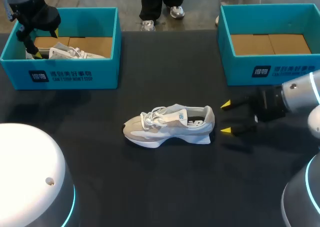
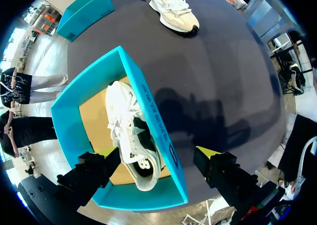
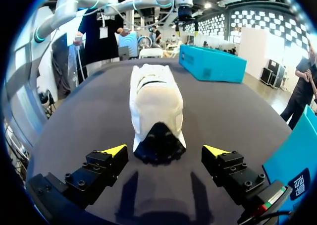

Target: Take the shoe out of the shoebox, open the shoe tongue, remove and reinsert the insole, then place the shoe into the shoebox

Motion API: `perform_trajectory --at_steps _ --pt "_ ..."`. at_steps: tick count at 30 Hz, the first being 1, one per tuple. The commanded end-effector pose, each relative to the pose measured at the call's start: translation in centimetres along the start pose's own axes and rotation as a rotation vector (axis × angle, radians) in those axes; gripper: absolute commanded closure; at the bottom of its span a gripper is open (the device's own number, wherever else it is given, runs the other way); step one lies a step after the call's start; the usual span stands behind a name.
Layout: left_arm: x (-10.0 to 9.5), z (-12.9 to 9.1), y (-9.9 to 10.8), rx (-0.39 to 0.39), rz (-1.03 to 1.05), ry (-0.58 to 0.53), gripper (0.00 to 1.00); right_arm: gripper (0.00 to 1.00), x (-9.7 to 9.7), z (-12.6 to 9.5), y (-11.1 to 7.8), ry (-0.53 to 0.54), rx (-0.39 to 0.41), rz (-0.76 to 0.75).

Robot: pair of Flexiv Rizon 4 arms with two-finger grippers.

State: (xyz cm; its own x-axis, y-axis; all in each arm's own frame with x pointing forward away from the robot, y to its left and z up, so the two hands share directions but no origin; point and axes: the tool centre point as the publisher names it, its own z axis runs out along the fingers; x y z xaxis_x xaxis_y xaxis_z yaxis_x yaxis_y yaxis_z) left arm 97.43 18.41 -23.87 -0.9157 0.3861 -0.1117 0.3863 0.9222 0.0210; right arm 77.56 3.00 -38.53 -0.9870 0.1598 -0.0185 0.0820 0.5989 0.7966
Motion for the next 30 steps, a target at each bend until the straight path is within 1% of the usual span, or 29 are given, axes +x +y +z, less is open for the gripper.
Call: perform_trajectory --at_steps 1,8,30 --pt "0.2 0.0 0.0 -0.002 0.0 -0.003 0.0 0.0 0.0 1.8 0.6 0.012 0.009 0.009" --pt "0.2 0.0 0.0 -0.002 0.0 -0.003 0.0 0.0 0.1 3.6 1.0 0.025 -0.01 0.011" --pt "0.2 0.0 0.0 -0.002 0.0 -0.003 0.0 0.0 0.1 6.5 1.8 0.062 -0.047 0.008"
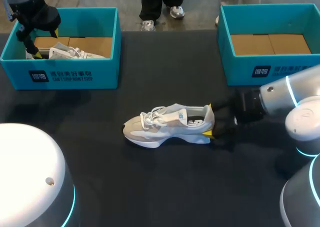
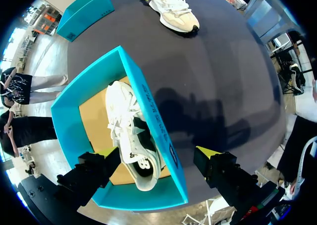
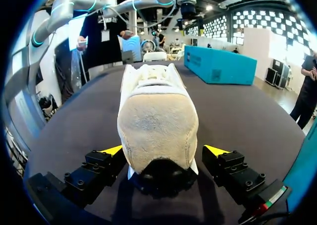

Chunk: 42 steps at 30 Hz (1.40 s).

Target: Take the shoe out of the shoebox, open the shoe tongue, remove and reinsert the insole, then place the shoe into the shoebox

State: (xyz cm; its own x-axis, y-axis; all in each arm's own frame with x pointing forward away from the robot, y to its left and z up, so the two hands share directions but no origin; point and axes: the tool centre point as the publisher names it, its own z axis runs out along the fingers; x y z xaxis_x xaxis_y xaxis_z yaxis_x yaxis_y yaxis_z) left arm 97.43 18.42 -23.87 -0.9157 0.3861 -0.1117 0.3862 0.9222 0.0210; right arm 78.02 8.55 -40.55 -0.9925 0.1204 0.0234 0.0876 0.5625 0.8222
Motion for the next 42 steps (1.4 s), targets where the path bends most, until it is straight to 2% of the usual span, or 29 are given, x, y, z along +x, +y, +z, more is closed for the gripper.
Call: perform_trajectory --at_steps 1,9,25,26,27,29,30,31,42 --pt "0.2 0.0 0.0 -0.002 0.0 -0.003 0.0 0.0 -0.4 1.0 0.0 0.006 -0.006 -0.003" --pt "0.2 0.0 0.0 -0.002 0.0 -0.003 0.0 0.0 -0.2 2.3 -0.2 0.028 -0.02 0.007" --pt "0.2 0.0 0.0 -0.002 0.0 -0.003 0.0 0.0 0.0 3.6 -1.0 0.045 -0.024 0.021" --pt "0.2 0.0 0.0 -0.002 0.0 -0.003 0.0 0.13 0.1 3.6 -1.1 0.045 -0.024 0.022" --pt "0.2 0.0 0.0 -0.002 0.0 -0.003 0.0 0.4 0.1 3.7 -1.1 0.046 -0.024 0.022" --pt "0.2 0.0 0.0 -0.002 0.0 -0.003 0.0 0.65 0.2 3.8 -1.2 0.049 -0.023 0.024" --pt "0.2 0.0 0.0 -0.002 0.0 -0.003 0.0 0.85 0.2 3.9 -1.2 0.053 -0.022 0.024" --pt "0.2 0.0 0.0 -0.002 0.0 -0.003 0.0 1.0 0.3 4.0 -1.3 0.054 -0.021 0.024" --pt "0.2 0.0 0.0 -0.002 0.0 -0.003 0.0 1.0 0.5 4.3 -1.7 0.068 -0.033 0.026"
